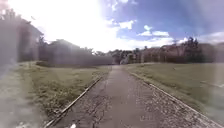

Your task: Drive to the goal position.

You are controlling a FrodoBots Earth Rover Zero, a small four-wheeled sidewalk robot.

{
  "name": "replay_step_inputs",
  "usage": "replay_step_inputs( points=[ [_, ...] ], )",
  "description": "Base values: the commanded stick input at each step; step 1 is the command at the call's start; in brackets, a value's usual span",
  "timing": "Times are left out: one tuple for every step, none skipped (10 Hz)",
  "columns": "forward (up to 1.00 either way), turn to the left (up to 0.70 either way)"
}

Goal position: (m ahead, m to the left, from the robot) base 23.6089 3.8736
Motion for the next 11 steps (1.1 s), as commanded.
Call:
replay_step_inputs(
  points=[
    [1.00,-0.05],
    [1.00,-0.02],
    [1.00,0.00],
    [1.00,0.00],
    [1.00,0.00],
    [1.00,0.00],
    [1.00,0.00],
    [1.00,0.00],
    [1.00,0.00],
    [1.00,0.00],
    [1.00,0.00]
  ],
)
